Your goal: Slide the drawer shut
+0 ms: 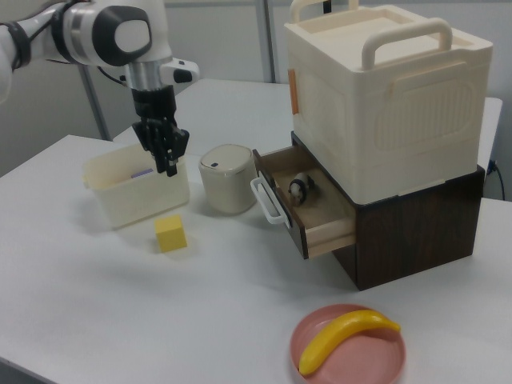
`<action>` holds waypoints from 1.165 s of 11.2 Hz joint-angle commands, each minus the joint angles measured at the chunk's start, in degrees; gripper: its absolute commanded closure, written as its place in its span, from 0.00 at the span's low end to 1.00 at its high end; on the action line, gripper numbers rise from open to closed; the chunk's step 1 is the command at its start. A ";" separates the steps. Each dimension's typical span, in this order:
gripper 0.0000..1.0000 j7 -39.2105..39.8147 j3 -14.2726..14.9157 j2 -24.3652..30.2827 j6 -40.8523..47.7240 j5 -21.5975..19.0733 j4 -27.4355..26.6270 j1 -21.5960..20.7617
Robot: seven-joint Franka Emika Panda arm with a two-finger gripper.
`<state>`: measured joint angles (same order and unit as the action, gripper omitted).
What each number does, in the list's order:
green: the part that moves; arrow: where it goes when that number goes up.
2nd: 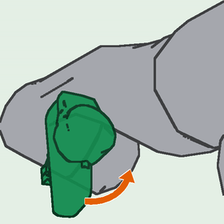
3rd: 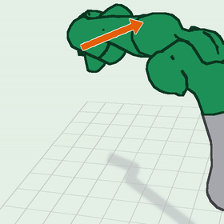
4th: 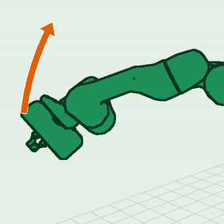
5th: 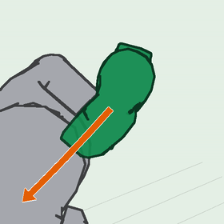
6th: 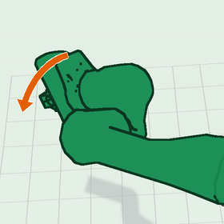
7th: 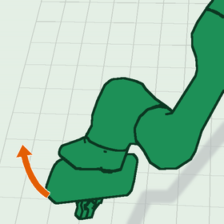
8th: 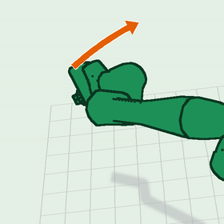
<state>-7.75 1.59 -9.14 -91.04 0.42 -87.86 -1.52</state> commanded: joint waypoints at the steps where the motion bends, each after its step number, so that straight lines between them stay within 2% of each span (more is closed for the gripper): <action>1: 0.98 -8.56 3.06 -0.88 -4.66 -1.91 -1.87 -0.23; 3: 0.98 -17.25 4.03 -4.47 -10.62 -1.31 -1.96 0.90; 5: 0.99 -20.71 4.90 -7.81 -16.08 0.89 -1.88 1.78; 7: 0.99 -21.43 5.09 -10.80 -21.61 1.77 -1.26 3.19; 9: 0.99 -21.43 5.09 -13.96 -25.32 5.36 0.84 4.42; 11: 0.99 -21.34 7.36 -15.03 -30.75 5.56 2.08 4.95; 13: 0.99 -21.07 8.33 -15.56 -36.63 8.44 2.08 5.04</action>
<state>-28.23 8.17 -23.66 -121.58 5.33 -87.12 3.70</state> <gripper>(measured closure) 0.991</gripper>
